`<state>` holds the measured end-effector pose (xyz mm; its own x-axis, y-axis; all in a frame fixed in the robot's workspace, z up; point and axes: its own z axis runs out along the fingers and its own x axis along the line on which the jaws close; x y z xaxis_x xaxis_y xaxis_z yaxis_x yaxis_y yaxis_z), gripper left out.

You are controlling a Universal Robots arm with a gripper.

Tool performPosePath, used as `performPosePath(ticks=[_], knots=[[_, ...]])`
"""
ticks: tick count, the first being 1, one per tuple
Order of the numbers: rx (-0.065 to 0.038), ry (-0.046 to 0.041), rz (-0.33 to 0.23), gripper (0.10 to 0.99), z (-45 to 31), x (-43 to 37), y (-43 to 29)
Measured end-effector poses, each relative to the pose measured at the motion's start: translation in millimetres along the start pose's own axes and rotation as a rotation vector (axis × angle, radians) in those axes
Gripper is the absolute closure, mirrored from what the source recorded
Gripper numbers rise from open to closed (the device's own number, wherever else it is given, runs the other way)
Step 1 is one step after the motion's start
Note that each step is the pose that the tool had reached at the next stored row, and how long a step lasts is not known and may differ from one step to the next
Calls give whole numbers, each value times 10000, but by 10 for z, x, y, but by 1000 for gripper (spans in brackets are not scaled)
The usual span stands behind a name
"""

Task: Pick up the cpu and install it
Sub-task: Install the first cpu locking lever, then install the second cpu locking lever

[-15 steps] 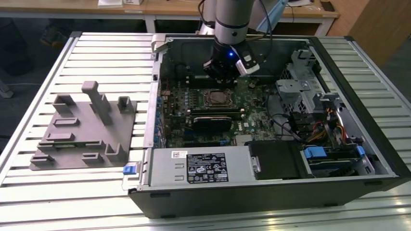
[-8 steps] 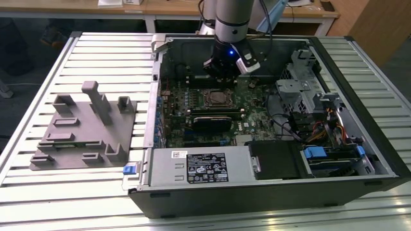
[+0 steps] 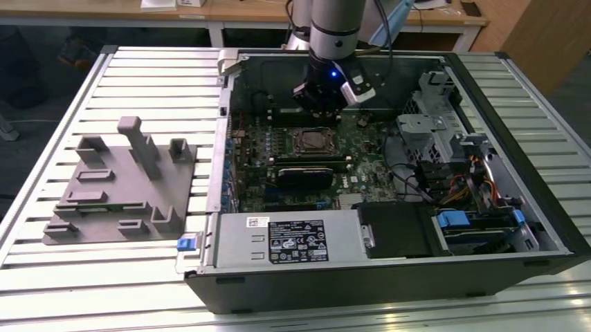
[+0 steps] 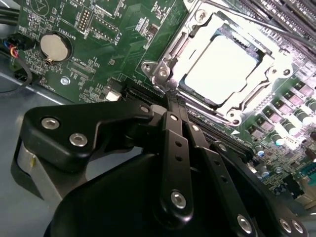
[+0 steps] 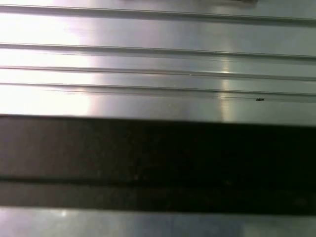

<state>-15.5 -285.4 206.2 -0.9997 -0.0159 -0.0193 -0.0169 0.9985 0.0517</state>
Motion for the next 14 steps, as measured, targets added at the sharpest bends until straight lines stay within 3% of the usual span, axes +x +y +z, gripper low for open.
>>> performPosePath(ticks=[14], knots=[[0,0,0,980,-2,1,-87]])
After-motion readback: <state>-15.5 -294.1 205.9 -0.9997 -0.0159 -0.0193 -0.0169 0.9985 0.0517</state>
